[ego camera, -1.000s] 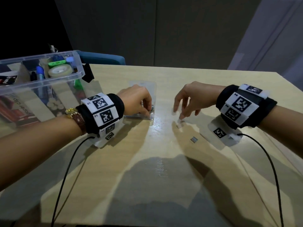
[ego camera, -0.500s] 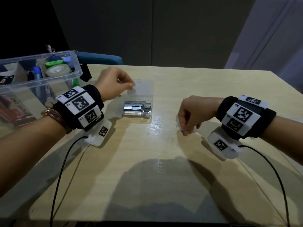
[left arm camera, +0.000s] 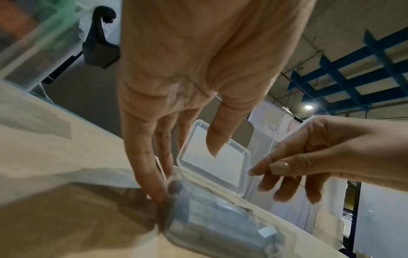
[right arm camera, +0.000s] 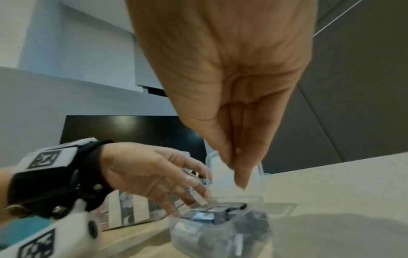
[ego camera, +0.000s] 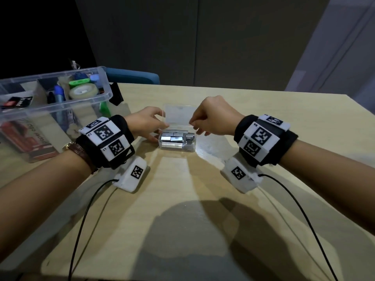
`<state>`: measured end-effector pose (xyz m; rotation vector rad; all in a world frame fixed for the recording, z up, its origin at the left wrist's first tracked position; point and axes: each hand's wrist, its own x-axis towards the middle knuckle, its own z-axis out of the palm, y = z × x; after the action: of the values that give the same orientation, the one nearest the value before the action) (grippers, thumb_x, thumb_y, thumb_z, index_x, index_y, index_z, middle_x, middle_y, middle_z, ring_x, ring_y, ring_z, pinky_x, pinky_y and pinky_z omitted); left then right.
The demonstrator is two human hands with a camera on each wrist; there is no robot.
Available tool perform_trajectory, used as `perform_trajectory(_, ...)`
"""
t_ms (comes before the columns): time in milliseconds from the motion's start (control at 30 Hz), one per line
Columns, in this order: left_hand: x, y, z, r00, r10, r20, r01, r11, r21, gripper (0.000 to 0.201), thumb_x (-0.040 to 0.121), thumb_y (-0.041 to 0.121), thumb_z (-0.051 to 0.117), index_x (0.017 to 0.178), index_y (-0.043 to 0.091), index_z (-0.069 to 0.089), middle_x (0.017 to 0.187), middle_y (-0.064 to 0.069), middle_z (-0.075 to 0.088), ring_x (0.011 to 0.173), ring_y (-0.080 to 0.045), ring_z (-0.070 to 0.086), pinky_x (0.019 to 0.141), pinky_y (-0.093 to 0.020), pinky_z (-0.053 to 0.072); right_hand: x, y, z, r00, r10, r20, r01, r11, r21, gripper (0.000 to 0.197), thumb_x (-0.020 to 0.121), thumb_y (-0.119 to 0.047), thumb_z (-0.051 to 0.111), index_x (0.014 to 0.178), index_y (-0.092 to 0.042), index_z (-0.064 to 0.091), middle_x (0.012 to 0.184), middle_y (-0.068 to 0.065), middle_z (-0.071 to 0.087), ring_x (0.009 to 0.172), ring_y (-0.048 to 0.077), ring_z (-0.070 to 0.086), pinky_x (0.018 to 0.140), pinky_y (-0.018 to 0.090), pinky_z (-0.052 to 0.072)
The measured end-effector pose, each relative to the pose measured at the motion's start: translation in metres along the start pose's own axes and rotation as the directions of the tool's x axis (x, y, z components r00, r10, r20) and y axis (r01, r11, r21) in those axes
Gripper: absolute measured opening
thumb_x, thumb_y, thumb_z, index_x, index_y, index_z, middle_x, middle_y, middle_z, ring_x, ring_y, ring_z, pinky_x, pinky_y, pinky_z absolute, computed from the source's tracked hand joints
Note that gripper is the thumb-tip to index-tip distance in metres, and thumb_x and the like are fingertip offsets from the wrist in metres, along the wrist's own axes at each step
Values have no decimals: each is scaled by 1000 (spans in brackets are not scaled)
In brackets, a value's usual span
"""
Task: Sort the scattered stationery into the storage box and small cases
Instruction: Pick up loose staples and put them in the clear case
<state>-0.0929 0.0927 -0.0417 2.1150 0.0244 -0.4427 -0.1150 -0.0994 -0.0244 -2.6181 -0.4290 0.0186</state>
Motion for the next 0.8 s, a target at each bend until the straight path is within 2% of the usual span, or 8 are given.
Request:
perform_trajectory(67,-3,-1,-3,1000,4,31,-4,1000,-15,30,94,2,54,120,16,47,101,-7,59,87,-18,61,68,-32,59,4,9,-5,981,28,-190,-32,999,-17,16,93,-9,58,96,-7,74,82,3,71,77,19,70,72,32,59)
perform_trajectory(133,-7,-3,-8,999,26,39,-24,999,-49,29,94,-8,49,108,16,50,100,-9,59,84,-20,62,69,-32,59,5,17,-11,955,88,-282,-76,996,51,20,96,-16,53,106,-11,69,88,3,69,84,23,69,77,39,58)
perform_trajectory(233,-10,-9,-15,997,72,27,-70,993,-90,40,92,-17,40,103,17,58,108,-13,58,86,-24,64,69,-32,60,1,20,-13,988,154,-19,-145,961,235,35,103,-30,44,132,-18,58,114,1,61,100,20,65,78,36,59)
perform_trajectory(300,-12,-11,-18,993,113,29,-112,993,-20,39,92,-15,44,106,15,65,116,-9,60,97,-24,65,74,-29,60,-2,19,-10,987,127,102,-150,952,268,38,101,-38,46,130,-19,61,120,-5,60,103,14,63,81,32,59)
perform_trajectory(433,-11,-18,-18,960,280,-13,-270,935,231,17,93,11,61,99,20,74,108,2,68,98,-12,61,81,-27,54,0,21,2,995,13,100,-28,989,147,27,88,-38,68,109,-21,76,107,-4,72,86,6,62,82,27,56)
perform_trajectory(500,-9,-19,-16,948,317,17,-308,907,288,11,86,24,71,95,22,75,100,3,72,92,-11,64,84,-30,53,3,19,8,995,-16,101,3,992,128,26,83,-33,75,107,-24,76,101,-4,73,78,4,58,72,18,51)
perform_trajectory(600,-3,-16,-13,953,302,38,-296,888,352,35,72,25,83,105,23,71,103,1,70,96,-15,66,88,-39,56,10,12,12,986,22,163,-45,989,142,41,78,-32,80,118,-24,71,109,-2,70,87,10,61,66,21,56)
perform_trajectory(800,2,-6,-11,987,126,102,-152,937,313,51,66,21,87,113,21,67,105,-2,62,75,-12,63,57,-23,57,18,7,12,951,115,285,-151,983,108,62,71,-38,84,129,-28,63,114,-4,68,86,11,61,61,21,57)
